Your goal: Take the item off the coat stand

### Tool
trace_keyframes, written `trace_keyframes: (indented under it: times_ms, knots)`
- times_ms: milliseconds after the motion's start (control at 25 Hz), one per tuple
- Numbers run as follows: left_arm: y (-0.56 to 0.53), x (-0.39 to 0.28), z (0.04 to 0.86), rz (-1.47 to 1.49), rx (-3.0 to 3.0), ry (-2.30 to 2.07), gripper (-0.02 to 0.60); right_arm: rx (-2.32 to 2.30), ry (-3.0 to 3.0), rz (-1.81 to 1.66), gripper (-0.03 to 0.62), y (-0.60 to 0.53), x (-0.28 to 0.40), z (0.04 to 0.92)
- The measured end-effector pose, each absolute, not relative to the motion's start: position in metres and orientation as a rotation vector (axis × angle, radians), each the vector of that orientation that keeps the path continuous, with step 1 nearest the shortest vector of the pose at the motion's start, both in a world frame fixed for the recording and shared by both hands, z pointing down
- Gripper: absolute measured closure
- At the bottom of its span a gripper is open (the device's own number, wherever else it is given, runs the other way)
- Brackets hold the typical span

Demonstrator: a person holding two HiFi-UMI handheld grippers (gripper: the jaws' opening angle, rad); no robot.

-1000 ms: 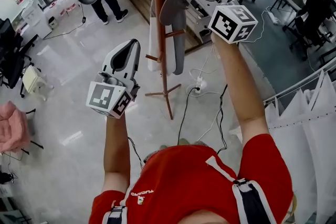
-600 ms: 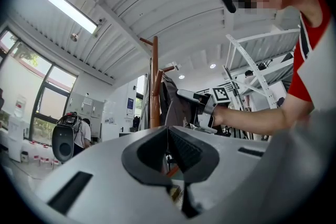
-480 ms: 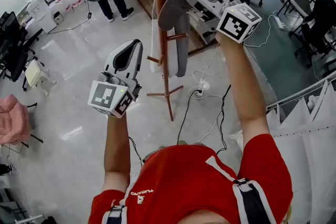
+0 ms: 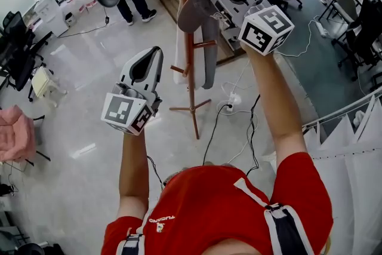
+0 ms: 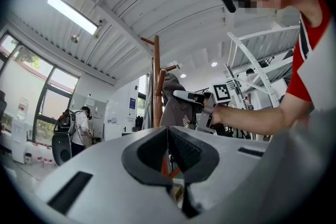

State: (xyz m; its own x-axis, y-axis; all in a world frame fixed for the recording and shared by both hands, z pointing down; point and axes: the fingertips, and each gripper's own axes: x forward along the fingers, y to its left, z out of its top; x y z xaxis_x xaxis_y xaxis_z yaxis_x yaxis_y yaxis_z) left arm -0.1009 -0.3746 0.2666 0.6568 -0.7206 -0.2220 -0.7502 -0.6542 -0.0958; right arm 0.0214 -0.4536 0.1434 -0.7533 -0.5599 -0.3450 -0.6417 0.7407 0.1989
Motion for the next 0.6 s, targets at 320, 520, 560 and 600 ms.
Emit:
trace_keyframes:
  times_ms: [320,520,560,600]
  knots:
    - [-0.371,-0.107,0.259,0.252,-2.687,1.194,0.569,-1.051,2.545,0.648,0.556,-0.436,0.035,0.100]
    - [-0.368,-0.106,0.254,0.257,-2.687,1.166,0.569,-1.081,2.482,0.687,0.556,-0.426,0.046,0.078]
    - [-0.368,-0.105,0.253,0.257,-2.689,1.161,0.569,-1.089,2.469,0.694,0.556,-0.423,0.048,0.075]
    - [-0.367,-0.105,0.252,0.258,-2.690,1.156,0.569,-1.100,2.455,0.702,0.557,-0.420,0.051,0.073]
